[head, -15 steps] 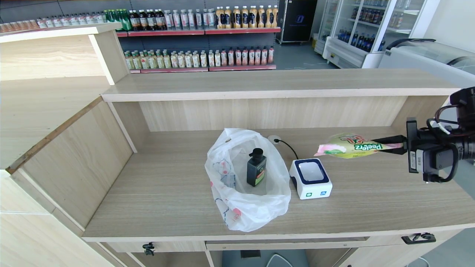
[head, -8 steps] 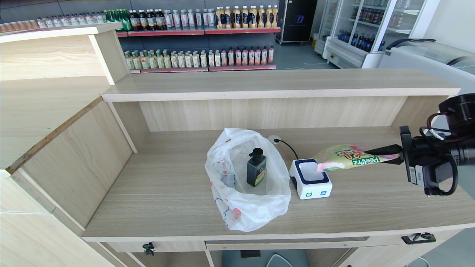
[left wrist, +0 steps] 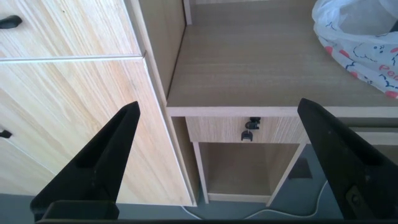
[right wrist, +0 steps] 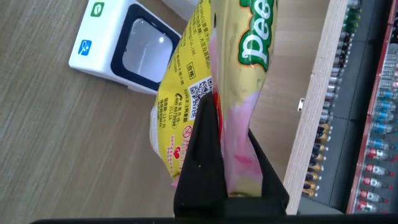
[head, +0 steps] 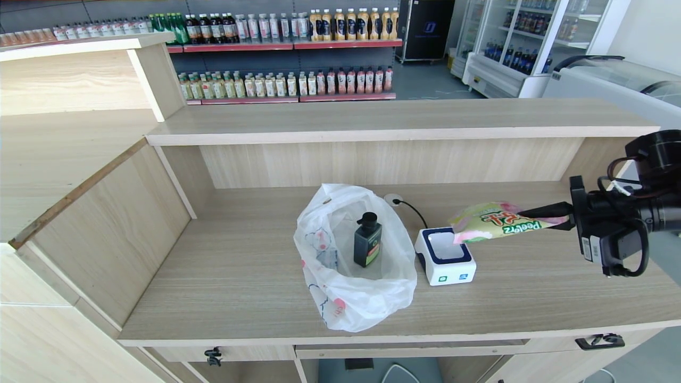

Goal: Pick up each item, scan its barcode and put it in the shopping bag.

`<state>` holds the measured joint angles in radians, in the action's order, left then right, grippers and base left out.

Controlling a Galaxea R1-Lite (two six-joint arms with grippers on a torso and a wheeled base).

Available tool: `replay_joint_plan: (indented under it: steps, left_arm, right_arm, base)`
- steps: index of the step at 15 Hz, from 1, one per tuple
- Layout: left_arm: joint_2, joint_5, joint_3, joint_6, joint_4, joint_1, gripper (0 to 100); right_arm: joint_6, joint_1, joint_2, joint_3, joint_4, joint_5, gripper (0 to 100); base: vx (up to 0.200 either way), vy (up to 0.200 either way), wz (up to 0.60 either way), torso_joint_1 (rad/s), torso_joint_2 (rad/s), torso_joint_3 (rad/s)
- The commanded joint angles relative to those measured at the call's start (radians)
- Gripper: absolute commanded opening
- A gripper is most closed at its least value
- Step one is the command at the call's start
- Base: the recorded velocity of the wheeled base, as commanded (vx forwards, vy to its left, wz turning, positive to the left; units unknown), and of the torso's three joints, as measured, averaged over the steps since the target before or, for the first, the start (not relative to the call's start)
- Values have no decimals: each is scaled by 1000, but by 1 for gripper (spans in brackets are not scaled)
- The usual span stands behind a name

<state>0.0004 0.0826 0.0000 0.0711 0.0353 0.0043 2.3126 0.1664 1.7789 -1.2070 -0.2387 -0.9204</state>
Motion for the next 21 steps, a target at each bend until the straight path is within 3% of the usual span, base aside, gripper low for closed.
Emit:
replay_joint_plan:
  steps: [1,7,16,17,18,21]
  left_arm:
    - [0,0,0,-1,0,0,100]
    - [0,0,0,-1,0,2,100]
    - [0,0,0,1,0,0,100]
    - [0,0,0,-1,0,2,100]
    - [0,0,0,-1,0,2,100]
    - [0,0,0,-1,0,2,100]
  right_arm:
    - [4,-7,8,-3,1,0,0]
    - [-1,-88,37,-37,6,-1,0]
    - [-24,-88,37,-71,-2,-1,0]
    - [-67,-87,11,-88,-2,-1,0]
    - [-200,-82,-44,-91,1,-1,0]
    - [-691,-19,-158,-121,7,-1,0]
  base:
    - [0,0,0,0,0,0]
    - [0,0,0,0,0,0]
    - [0,0,0,0,0,0]
    - [0,0,0,0,0,0]
    - [0,0,0,0,0,0]
    - [0,0,0,0,0,0]
